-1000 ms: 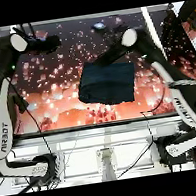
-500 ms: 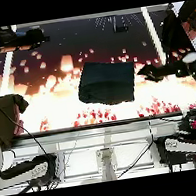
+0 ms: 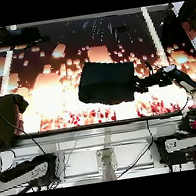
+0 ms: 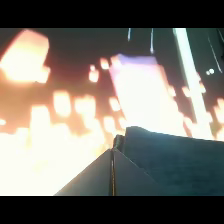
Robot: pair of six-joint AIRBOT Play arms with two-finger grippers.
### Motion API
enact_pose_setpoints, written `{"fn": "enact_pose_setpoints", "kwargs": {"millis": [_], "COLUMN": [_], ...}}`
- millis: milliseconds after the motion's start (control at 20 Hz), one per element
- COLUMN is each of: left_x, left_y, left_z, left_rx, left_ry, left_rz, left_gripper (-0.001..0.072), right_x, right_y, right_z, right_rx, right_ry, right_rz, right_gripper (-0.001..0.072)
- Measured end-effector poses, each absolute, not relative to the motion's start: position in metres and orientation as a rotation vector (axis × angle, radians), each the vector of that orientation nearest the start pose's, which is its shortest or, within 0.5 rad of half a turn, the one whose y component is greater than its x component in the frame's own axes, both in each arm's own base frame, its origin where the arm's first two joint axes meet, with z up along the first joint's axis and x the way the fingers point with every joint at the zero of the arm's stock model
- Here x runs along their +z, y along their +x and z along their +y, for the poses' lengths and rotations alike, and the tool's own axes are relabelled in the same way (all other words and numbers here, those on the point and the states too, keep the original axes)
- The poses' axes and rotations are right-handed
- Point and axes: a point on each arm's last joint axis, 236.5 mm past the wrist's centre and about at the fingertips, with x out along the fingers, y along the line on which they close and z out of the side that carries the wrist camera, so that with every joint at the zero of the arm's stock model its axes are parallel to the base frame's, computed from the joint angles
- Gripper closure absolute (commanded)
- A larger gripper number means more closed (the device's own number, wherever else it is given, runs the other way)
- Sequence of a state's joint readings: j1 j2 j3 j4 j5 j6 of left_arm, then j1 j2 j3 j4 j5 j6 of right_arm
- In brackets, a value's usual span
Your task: Fold the clothes and pants, and hang the long-sleeved shirts on hangers.
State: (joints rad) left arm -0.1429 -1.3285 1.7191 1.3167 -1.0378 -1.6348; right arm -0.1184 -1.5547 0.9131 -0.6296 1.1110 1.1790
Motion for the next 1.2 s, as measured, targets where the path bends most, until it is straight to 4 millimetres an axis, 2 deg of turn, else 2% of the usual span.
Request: {"fn": "enact_pose_setpoints", "kwargs": {"millis": [100, 200, 300, 400, 500, 550, 650, 750, 850, 900, 950, 1000, 1100, 1200], "left_x": [0.241, 0.242, 0.242, 0.241, 0.241, 0.241, 0.241, 0.242, 0.242, 0.242, 0.242, 0.241, 0.241, 0.241], "left_y": [0.481, 0.481, 0.481, 0.481, 0.481, 0.481, 0.481, 0.481, 0.481, 0.481, 0.481, 0.481, 0.481, 0.481], "left_z": [-0.121, -0.121, -0.121, -0.121, -0.121, -0.121, -0.121, -0.121, -0.121, -0.121, -0.121, -0.121, -0.121, -0.121], "left_rx": [-0.286, -0.286, -0.286, -0.286, -0.286, -0.286, -0.286, -0.286, -0.286, -0.286, -0.286, -0.286, -0.286, -0.286], "left_ry": [-0.211, -0.211, -0.211, -0.211, -0.211, -0.211, -0.211, -0.211, -0.211, -0.211, -0.211, -0.211, -0.211, -0.211], "left_rz": [0.668, 0.667, 0.667, 0.668, 0.668, 0.668, 0.668, 0.667, 0.667, 0.667, 0.667, 0.667, 0.667, 0.667], "left_gripper": [0.0686, 0.0686, 0.0686, 0.0686, 0.0686, 0.0686, 0.0686, 0.0686, 0.0686, 0.0686, 0.0686, 0.0686, 0.0686, 0.0686], "right_x": [-0.078, -0.066, -0.058, -0.054, -0.049, -0.046, -0.040, -0.038, -0.039, -0.039, -0.039, -0.039, -0.034, -0.017], "right_y": [0.370, 0.390, 0.403, 0.399, 0.379, 0.363, 0.328, 0.296, 0.272, 0.264, 0.257, 0.251, 0.243, 0.242], "right_z": [0.132, 0.117, 0.072, 0.004, -0.070, -0.106, -0.163, -0.199, -0.217, -0.221, -0.222, -0.222, -0.220, -0.224], "right_rx": [0.452, 0.416, 0.319, 0.181, 0.030, -0.049, -0.180, -0.274, -0.330, -0.342, -0.349, -0.362, -0.370, -0.382], "right_ry": [0.798, 0.803, 0.807, 0.812, 0.848, 0.875, 0.938, 0.995, 1.020, 1.024, 1.037, 1.054, 1.095, 1.114], "right_rz": [1.405, 1.350, 1.295, 1.263, 1.230, 1.214, 1.177, 1.156, 1.161, 1.170, 1.180, 1.192, 1.220, 1.220], "right_gripper": [0.0689, 0.0690, 0.0690, 0.0690, 0.0690, 0.0690, 0.0690, 0.0689, 0.0671, 0.0503, 0.0134, 0.0021, 0.0027, 0.0027]}}
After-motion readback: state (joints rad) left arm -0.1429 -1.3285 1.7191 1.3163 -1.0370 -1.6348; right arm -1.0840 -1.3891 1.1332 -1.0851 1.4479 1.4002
